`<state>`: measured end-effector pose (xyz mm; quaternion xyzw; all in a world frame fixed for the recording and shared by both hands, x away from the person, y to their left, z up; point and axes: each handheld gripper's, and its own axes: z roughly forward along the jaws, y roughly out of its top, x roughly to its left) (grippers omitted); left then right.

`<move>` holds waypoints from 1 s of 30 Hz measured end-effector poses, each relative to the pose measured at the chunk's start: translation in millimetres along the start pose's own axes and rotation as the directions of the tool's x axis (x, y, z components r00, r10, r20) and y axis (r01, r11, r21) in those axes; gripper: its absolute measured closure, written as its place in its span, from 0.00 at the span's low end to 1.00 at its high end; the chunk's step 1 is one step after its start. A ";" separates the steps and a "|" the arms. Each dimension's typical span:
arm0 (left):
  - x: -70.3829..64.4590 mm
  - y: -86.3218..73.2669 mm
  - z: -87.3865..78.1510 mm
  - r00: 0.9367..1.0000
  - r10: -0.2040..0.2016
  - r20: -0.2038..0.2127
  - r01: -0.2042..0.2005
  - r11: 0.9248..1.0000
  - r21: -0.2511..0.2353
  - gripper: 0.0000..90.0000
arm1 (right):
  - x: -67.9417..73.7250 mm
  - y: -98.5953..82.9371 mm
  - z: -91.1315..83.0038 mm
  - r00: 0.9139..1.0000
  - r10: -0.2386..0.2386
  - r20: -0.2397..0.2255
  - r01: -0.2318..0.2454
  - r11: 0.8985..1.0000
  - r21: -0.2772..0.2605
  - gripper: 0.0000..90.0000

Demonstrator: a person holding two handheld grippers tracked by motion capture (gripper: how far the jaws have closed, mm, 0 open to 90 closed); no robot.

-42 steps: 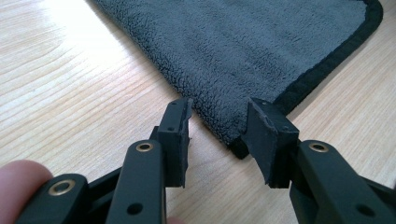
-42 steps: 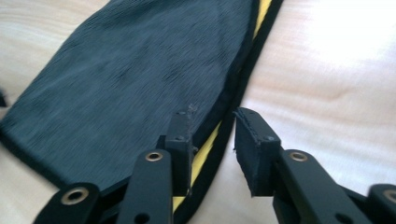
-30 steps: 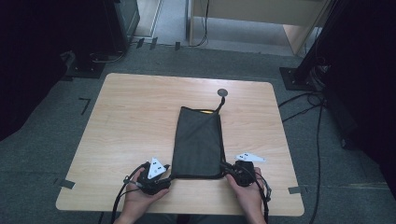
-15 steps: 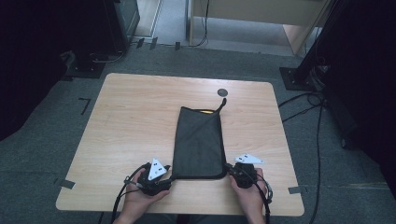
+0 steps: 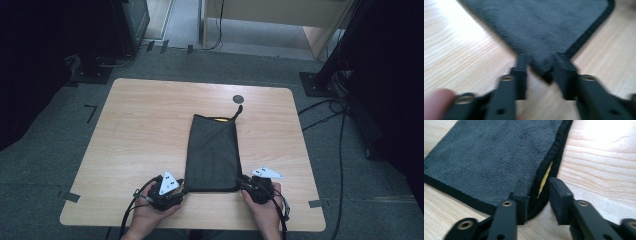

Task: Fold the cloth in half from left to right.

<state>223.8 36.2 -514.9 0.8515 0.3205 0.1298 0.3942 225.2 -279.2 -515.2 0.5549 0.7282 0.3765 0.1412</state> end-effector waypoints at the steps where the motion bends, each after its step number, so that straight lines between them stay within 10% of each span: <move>1: -0.7 0.2 -0.1 1.000 0.008 0.005 -0.008 1.000 0.003 0.85 | 1.1 0.4 0.7 1.000 -0.006 0.001 0.006 1.000 0.003 0.83; 17: 29.5 -22.5 -37.6 0.998 -0.063 -0.017 0.064 0.996 0.063 0.99 | 56.7 -9.9 9.1 0.997 -0.059 -0.052 0.059 0.998 0.007 0.93; 26: 10.9 -51.4 -66.9 0.997 -0.053 0.054 0.050 0.997 0.053 0.99 | 76.0 -23.0 -2.2 0.985 -0.127 -0.121 0.134 0.990 0.050 0.93; 30: 11.2 -49.7 -66.7 0.992 -0.121 0.047 0.120 0.993 0.018 0.75 | 71.7 -22.2 -4.3 0.983 -0.127 -0.130 0.134 0.990 0.047 0.85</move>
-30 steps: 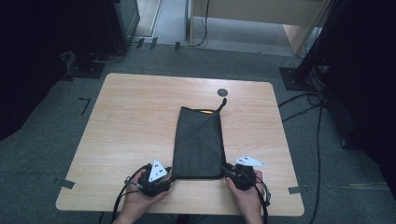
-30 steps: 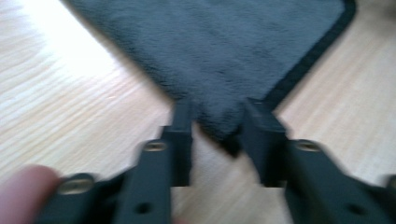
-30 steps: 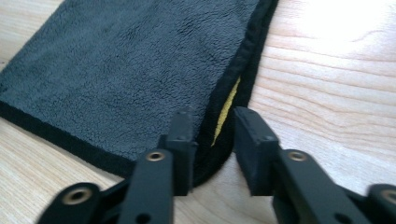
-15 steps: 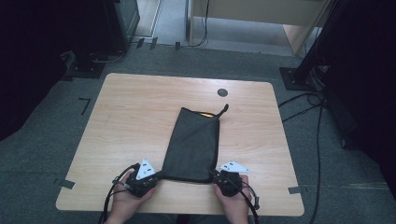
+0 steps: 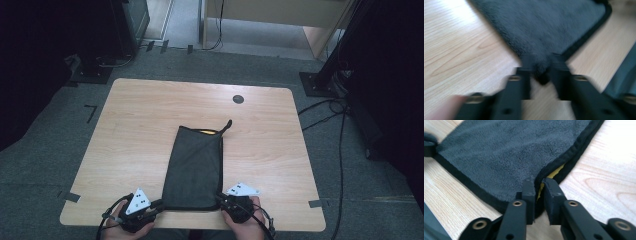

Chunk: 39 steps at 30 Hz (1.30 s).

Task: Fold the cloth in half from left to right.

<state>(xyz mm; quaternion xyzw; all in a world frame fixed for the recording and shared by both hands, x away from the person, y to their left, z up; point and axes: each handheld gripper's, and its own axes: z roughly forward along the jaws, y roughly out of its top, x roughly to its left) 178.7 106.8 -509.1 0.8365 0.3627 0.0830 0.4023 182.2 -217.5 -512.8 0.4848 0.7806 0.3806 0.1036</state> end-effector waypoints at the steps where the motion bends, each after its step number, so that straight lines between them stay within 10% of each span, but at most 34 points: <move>1: 2.2 2.1 -1.8 1.000 -0.021 0.021 0.021 1.000 -0.022 0.69 | -1.6 1.1 -1.0 1.000 0.008 -0.002 -0.008 1.000 -0.007 0.82; 12: 32.1 48.1 6.5 0.995 -0.083 -0.059 0.075 0.988 -0.132 0.60 | -26.6 33.9 -16.8 0.999 0.035 0.041 -0.030 0.994 -0.107 0.70; 20: 70.0 109.4 52.2 0.986 -0.110 -0.122 0.086 0.980 -0.182 0.63 | -45.9 75.2 -13.0 0.999 -0.005 0.053 0.011 0.992 -0.125 0.72; 29: 112.0 163.7 102.5 0.962 -0.154 -0.227 0.121 0.981 -0.153 0.69 | -76.9 131.9 19.2 0.996 0.022 0.090 -0.011 0.993 -0.122 0.71; 32: 114.9 171.6 118.8 0.963 -0.127 -0.236 0.104 0.989 -0.105 0.73 | -89.4 145.5 37.4 0.994 0.071 0.083 -0.062 0.993 -0.104 0.70; 39: 118.1 170.5 149.9 0.940 -0.134 -0.315 0.141 0.990 0.002 0.71 | -97.2 158.8 71.6 0.982 0.140 0.126 -0.138 0.990 -0.029 0.65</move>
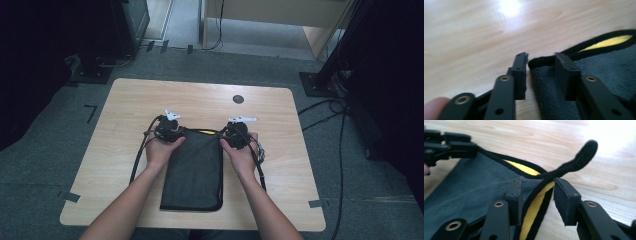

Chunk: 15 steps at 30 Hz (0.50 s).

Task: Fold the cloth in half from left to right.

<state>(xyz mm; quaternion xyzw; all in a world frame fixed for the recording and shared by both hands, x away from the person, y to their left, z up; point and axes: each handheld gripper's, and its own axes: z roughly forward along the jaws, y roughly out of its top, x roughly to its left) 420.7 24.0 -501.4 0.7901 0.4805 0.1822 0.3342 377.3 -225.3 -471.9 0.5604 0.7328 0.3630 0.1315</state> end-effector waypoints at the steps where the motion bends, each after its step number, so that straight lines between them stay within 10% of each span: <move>1: -1.0 -1.3 3.5 1.000 0.007 -0.006 -0.007 1.000 0.016 0.75 | -1.5 0.4 4.5 1.000 0.007 0.011 -0.007 1.000 0.008 0.64; 5: -0.8 -1.4 3.6 0.998 0.054 0.008 -0.055 0.999 0.002 0.93 | -8.2 1.5 18.6 0.999 0.037 0.022 -0.038 0.998 0.045 0.77; 10: 23.7 4.3 -8.7 0.992 -0.084 0.092 0.093 0.991 -0.095 0.95 | -15.9 5.5 20.1 1.000 0.011 -0.012 -0.011 1.000 0.014 0.97; 15: 30.2 6.8 0.2 0.990 -0.099 0.097 0.105 0.993 -0.053 0.93 | -14.0 7.5 28.9 0.995 -0.072 0.067 0.071 0.997 0.016 0.96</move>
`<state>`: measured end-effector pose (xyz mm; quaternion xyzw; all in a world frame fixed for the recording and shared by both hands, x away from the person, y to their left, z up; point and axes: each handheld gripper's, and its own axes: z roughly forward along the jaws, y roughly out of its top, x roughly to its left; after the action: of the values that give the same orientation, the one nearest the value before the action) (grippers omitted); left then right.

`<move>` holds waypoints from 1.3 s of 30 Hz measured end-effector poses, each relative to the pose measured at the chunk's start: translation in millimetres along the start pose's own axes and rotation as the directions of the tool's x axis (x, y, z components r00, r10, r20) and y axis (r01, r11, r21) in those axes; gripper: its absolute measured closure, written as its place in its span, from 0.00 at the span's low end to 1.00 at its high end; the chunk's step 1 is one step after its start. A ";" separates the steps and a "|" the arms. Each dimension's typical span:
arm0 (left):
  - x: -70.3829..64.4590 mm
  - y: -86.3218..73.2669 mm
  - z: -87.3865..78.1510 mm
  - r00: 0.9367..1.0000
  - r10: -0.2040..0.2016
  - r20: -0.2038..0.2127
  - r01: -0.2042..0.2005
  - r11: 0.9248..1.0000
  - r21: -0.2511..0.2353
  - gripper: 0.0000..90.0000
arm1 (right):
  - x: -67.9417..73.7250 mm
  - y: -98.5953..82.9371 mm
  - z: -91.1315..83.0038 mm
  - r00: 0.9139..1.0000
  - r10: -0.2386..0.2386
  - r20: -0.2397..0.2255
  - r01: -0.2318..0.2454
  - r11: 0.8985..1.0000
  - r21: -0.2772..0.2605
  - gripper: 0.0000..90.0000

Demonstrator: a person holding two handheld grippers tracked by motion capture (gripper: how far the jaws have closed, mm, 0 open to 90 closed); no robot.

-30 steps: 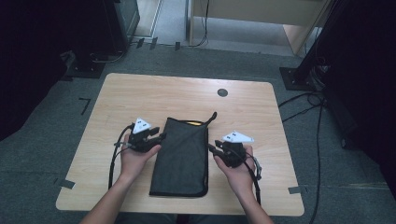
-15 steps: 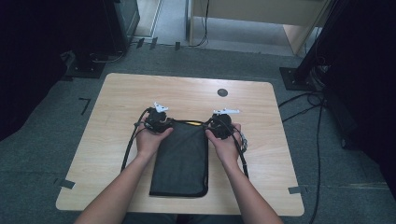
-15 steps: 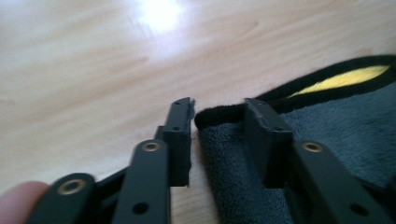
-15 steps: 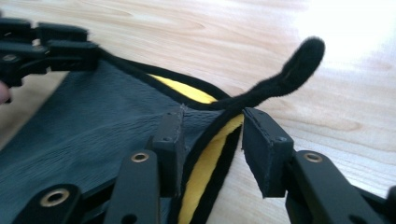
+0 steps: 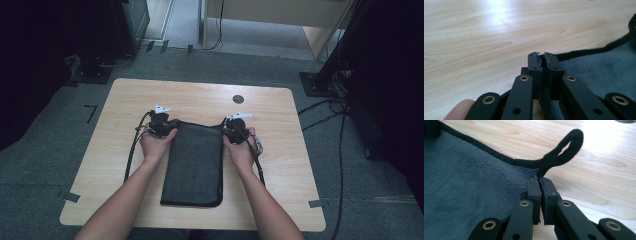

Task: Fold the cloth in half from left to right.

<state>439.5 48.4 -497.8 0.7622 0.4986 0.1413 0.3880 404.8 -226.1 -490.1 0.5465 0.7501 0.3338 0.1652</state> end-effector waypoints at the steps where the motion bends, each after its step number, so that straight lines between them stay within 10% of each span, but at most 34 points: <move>1: 1.1 -2.1 4.6 1.000 -0.003 -0.019 0.004 1.000 0.021 0.92 | -0.1 -0.5 4.4 1.000 -0.003 0.010 0.003 1.000 0.012 0.92; 10: 22.2 -5.8 0.7 0.990 -0.142 -0.005 0.142 0.990 -0.003 0.68 | -25.7 -5.5 2.4 0.994 0.105 0.000 -0.105 0.993 -0.056 0.74; 16: 14.9 -6.8 7.6 0.995 -0.104 0.003 0.104 0.994 0.038 0.67 | -26.9 -4.8 9.3 0.984 0.118 -0.135 -0.123 0.992 -0.032 0.66; 25: 9.0 -6.4 9.2 0.998 -0.061 -0.012 0.062 0.997 0.046 0.70 | -6.6 -5.9 21.3 0.992 0.006 -0.124 -0.007 1.000 -0.004 0.54; 30: 2.9 -9.1 9.5 0.999 -0.023 -0.041 0.025 0.999 0.039 0.77 | 3.8 -8.8 21.4 0.995 -0.076 -0.066 0.075 0.997 -0.016 0.65; 39: 1.8 -6.8 7.2 0.999 0.029 -0.030 -0.028 0.999 0.047 0.94 | 2.1 -4.4 21.9 0.992 -0.023 -0.125 0.026 0.999 0.023 0.91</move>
<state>440.2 48.1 -507.9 0.7758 0.4969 0.1469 0.3602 414.4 -218.0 -508.7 0.5174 0.7695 0.3562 0.1152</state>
